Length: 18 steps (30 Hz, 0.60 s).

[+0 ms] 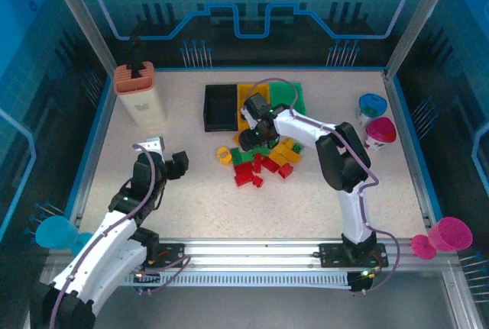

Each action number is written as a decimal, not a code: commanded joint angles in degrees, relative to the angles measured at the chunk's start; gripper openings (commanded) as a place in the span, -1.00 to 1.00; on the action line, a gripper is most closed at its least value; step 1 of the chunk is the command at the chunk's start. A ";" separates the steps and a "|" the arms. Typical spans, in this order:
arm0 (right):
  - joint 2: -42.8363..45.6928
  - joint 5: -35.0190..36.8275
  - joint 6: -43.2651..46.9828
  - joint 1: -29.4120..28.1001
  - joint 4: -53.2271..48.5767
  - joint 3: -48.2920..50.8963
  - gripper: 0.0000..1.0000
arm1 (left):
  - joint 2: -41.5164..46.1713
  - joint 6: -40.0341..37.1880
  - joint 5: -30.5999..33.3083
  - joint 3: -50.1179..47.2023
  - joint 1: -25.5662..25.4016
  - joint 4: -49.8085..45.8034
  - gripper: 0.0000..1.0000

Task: Sort the legos into containers by color
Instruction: Pick up the lego from the center of the table.

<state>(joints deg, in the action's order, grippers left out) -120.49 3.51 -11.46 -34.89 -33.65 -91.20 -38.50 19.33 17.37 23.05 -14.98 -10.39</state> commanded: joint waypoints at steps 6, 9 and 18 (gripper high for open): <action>-3.84 4.30 4.36 -1.02 -4.31 -4.11 0.26 | 0.71 -1.05 1.24 -0.87 -0.40 -0.21 0.59; -4.40 5.14 5.04 -1.05 -4.54 -4.64 0.09 | 0.71 -1.04 1.31 -0.86 -0.40 -0.30 0.59; 0.46 5.33 5.23 -1.72 -3.29 -2.33 -0.53 | 0.73 -1.05 1.27 -0.82 -0.40 -0.26 0.59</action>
<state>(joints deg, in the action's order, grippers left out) -123.37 8.47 -6.76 -35.42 -36.40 -94.37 -38.50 19.33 17.37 23.05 -14.98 -10.39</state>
